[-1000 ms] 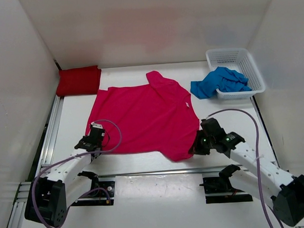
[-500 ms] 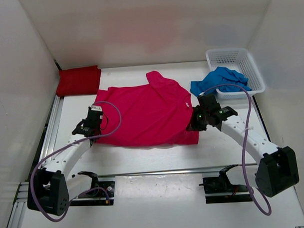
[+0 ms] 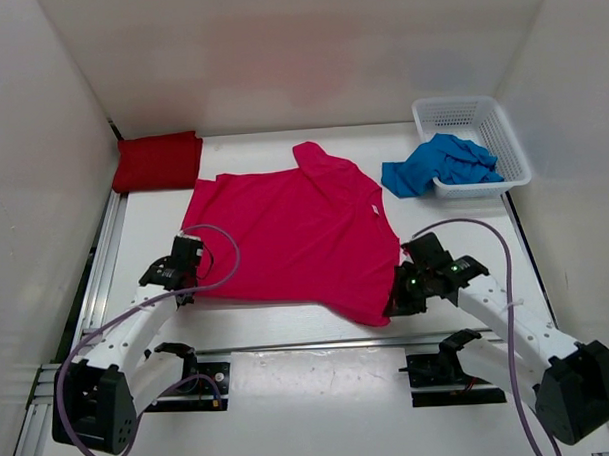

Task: Fold and stack the t-shirts
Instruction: Flatten out the tshirt

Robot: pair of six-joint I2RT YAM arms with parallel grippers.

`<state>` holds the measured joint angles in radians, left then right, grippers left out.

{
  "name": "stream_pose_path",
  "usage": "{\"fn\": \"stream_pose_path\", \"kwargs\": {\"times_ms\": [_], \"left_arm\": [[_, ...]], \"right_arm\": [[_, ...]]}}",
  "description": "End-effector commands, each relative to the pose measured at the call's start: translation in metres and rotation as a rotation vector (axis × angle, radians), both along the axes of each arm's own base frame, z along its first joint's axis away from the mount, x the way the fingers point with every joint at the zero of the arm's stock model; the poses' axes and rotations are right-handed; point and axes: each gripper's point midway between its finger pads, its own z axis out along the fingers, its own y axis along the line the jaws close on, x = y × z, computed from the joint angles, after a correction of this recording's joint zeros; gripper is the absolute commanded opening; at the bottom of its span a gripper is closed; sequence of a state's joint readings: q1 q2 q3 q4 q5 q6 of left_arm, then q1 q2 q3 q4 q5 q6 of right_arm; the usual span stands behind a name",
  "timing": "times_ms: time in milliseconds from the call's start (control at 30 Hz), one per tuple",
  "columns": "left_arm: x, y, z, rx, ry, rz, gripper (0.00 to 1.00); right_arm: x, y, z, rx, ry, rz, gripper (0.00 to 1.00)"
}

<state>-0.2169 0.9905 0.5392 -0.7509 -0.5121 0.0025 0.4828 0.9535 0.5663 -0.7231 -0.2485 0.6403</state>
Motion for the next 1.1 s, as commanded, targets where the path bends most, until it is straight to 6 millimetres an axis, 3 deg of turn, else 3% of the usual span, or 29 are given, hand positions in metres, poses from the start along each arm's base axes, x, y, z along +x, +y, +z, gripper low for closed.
{"fn": "stream_pose_path", "kwargs": {"times_ms": [0,200,400,600,800,833,867,900,933,967,1000,1033,1067], "left_arm": [[-0.014,0.006,-0.005,0.016,0.032,0.013,0.16],[-0.014,0.011,0.000,0.044,0.026,0.025,0.17],[-0.001,0.006,0.012,0.029,-0.001,0.022,0.20],[0.006,0.007,0.012,0.030,0.001,0.031,0.20],[0.004,0.004,0.007,0.016,0.019,0.023,0.24],[-0.002,0.007,0.004,0.031,0.033,0.028,0.32],[-0.006,0.008,0.003,0.035,0.050,0.028,0.38],[-0.012,0.009,0.001,0.038,0.065,0.028,0.45],[-0.016,0.010,0.002,0.040,0.072,0.028,0.55],[-0.023,0.011,0.002,0.042,0.081,0.027,0.73],[-0.029,0.010,0.001,0.029,0.103,0.021,0.81],[-0.047,0.008,-0.002,0.011,0.177,0.009,0.86],[-0.052,0.005,0.002,-0.010,0.185,0.002,0.91]], "right_arm": [[-0.028,0.003,0.004,0.052,0.086,0.020,0.00],[-0.040,0.002,0.021,0.070,0.112,0.021,0.00],[-0.028,0.021,0.060,0.178,0.070,0.032,0.00],[-0.022,0.030,0.073,0.213,0.076,0.049,0.00],[-0.062,0.003,0.007,0.088,0.247,0.014,0.00],[-0.069,-0.003,-0.005,0.060,0.279,-0.003,0.00],[-0.068,-0.005,-0.005,0.050,0.264,-0.008,0.08],[-0.064,-0.007,-0.007,0.036,0.241,-0.023,0.34],[-0.063,-0.008,-0.007,0.031,0.228,-0.026,0.46],[-0.055,-0.007,0.002,0.030,0.195,-0.031,0.54],[-0.050,-0.008,0.008,0.024,0.165,-0.037,0.61],[-0.044,-0.010,0.014,0.009,0.137,-0.047,0.61],[-0.026,-0.013,0.029,-0.021,0.049,-0.064,0.62]]}}
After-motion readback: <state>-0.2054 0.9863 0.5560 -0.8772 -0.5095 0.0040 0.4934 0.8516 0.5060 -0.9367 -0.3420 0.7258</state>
